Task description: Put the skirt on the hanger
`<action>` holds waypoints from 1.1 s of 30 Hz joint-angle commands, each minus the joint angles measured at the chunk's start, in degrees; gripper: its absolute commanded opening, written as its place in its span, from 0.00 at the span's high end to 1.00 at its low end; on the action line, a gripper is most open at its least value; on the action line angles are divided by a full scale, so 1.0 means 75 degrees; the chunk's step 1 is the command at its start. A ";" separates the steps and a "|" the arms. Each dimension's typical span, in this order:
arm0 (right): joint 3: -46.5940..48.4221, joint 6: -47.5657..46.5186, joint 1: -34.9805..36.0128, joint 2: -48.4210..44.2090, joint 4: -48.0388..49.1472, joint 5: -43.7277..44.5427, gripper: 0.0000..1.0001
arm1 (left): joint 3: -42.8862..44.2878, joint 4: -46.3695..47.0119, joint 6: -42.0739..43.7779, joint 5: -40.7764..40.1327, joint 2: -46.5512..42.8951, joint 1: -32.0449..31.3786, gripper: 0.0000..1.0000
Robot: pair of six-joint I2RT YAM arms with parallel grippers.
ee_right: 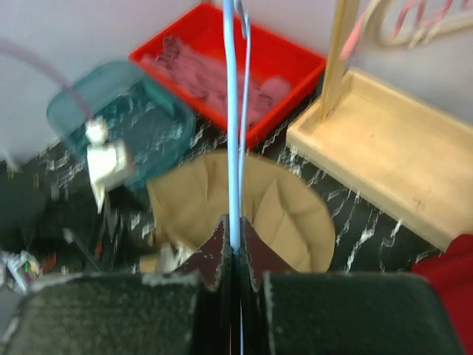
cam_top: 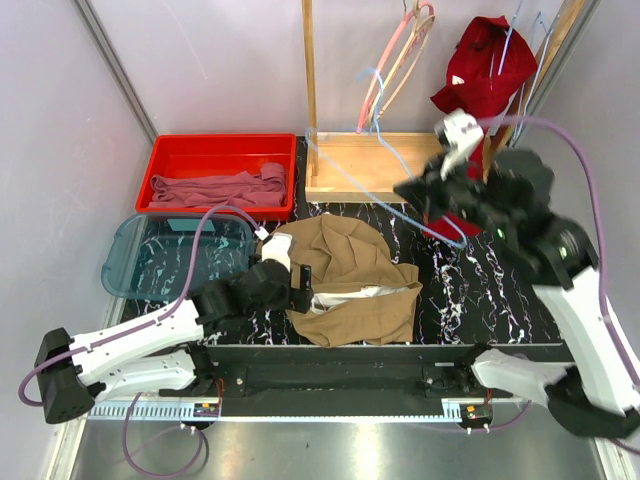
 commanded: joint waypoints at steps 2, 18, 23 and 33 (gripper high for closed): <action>-0.2677 -0.0338 0.0037 -0.1545 0.0447 -0.0951 1.00 | 0.0341 0.0042 -0.0009 -0.0038 -0.0130 0.0042 0.02; -0.5494 0.0893 0.0037 -0.4573 0.0437 -0.1631 1.00 | 0.0997 0.0653 -0.0512 0.1263 0.1672 0.0053 0.30; -0.4979 0.0718 0.0037 -0.4328 -0.0194 -0.1515 1.00 | 0.1021 0.0686 -0.1052 0.1521 0.2319 0.0053 0.37; -0.4298 0.0167 0.0037 -0.4151 -0.0922 -0.1420 1.00 | 0.1161 0.0676 -0.1404 0.0971 0.2905 0.0147 0.53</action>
